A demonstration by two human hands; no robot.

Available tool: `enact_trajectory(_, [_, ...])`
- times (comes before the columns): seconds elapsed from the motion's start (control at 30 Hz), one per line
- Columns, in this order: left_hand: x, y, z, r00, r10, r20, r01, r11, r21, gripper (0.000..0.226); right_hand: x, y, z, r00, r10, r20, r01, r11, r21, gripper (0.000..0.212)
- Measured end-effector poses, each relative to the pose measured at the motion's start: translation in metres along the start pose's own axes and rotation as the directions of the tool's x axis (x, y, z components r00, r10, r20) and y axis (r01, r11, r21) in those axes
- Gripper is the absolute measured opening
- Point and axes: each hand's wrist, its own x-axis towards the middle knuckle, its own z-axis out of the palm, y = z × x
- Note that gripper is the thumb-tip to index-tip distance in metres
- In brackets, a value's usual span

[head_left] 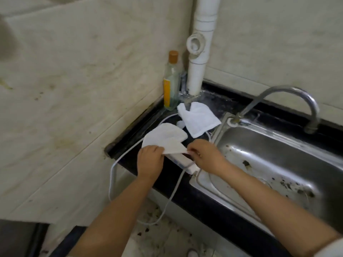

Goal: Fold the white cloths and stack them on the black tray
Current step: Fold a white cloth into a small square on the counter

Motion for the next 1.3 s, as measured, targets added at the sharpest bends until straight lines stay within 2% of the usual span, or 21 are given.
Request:
enact_trajectory(0.13, [0.009,0.027,-0.026,0.965,0.256,-0.061,-0.26,0.964,-0.065,0.036,-0.035,0.017,-0.05,0.961,0.186,-0.204,-0.183,0.983,0.034,0.011])
enact_trajectory(0.2, [0.018,0.058,-0.036,0.937,0.349,-0.02,-0.349,0.927,-0.134,0.038,-0.057,0.03,-0.068,0.901,0.292,-0.321,-0.292,0.955,0.047,0.012])
enact_trajectory(0.27, [0.025,0.101,-0.042,0.885,0.464,-0.039,-0.464,0.873,-0.153,0.038,-0.085,0.038,-0.087,0.814,0.377,-0.441,-0.372,0.923,0.103,0.013])
enact_trajectory(0.37, [0.025,0.181,-0.04,0.719,0.693,0.049,-0.692,0.72,-0.037,0.024,-0.141,0.046,-0.111,0.667,0.485,-0.565,-0.476,0.861,0.178,0.012])
enact_trajectory(0.43, [0.014,0.234,-0.031,0.585,0.808,0.075,-0.802,0.589,-0.095,0.029,-0.187,0.051,-0.124,0.584,0.551,-0.596,-0.554,0.807,0.204,0.012])
enact_trajectory(0.47, [0.006,0.26,-0.027,0.531,0.84,0.114,-0.82,0.543,-0.182,0.038,-0.214,0.054,-0.131,0.544,0.577,-0.609,-0.587,0.781,0.214,0.012])
enact_trajectory(0.57, [-0.023,0.341,-0.015,0.477,0.875,0.076,-0.819,0.475,-0.322,0.069,-0.302,0.06,-0.156,0.423,0.642,-0.639,-0.681,0.691,0.244,0.013])
enact_trajectory(0.63, [-0.045,0.393,-0.009,0.423,0.901,0.094,-0.822,0.425,-0.378,0.075,-0.366,0.061,-0.173,0.322,0.692,-0.646,-0.741,0.609,0.283,0.013])
enact_trajectory(0.73, [-0.081,0.471,0.004,0.347,0.933,0.091,-0.835,0.352,-0.423,0.06,-0.459,0.061,-0.195,0.168,0.739,-0.653,-0.805,0.485,0.342,0.013])
enact_trajectory(0.83, [-0.126,0.557,0.022,0.287,0.949,0.132,-0.852,0.316,-0.418,0.034,-0.549,0.063,-0.215,0.02,0.752,-0.659,-0.854,0.356,0.38,0.013])
enact_trajectory(0.97, [-0.201,0.68,0.04,0.222,0.967,0.123,-0.89,0.252,-0.381,0.034,-0.677,0.065,-0.244,-0.159,0.8,-0.578,-0.859,0.176,0.48,0.01])
enact_trajectory(1.07, [-0.257,0.764,0.044,0.18,0.982,0.053,-0.887,0.185,-0.423,0.029,-0.766,0.054,-0.27,-0.278,0.798,-0.535,-0.792,0.124,0.597,0.011])
enact_trajectory(1.17, [-0.301,0.828,0.037,0.14,0.984,-0.113,-0.872,0.069,-0.486,0.028,-0.836,0.037,-0.289,-0.344,0.588,-0.732,-0.85,0.135,0.509,0.012])
enact_trajectory(1.23, [-0.323,0.852,0.034,0.042,0.975,-0.219,-0.86,-0.077,-0.505,0.035,-0.871,0.026,-0.287,-0.333,0.471,-0.817,-0.888,0.134,0.439,0.015])
enact_trajectory(1.3, [-0.34,0.864,0.044,-0.085,0.963,-0.254,-0.84,-0.207,-0.502,0.035,-0.9,0.018,-0.268,-0.298,0.454,-0.84,-0.916,0.111,0.385,0.015])
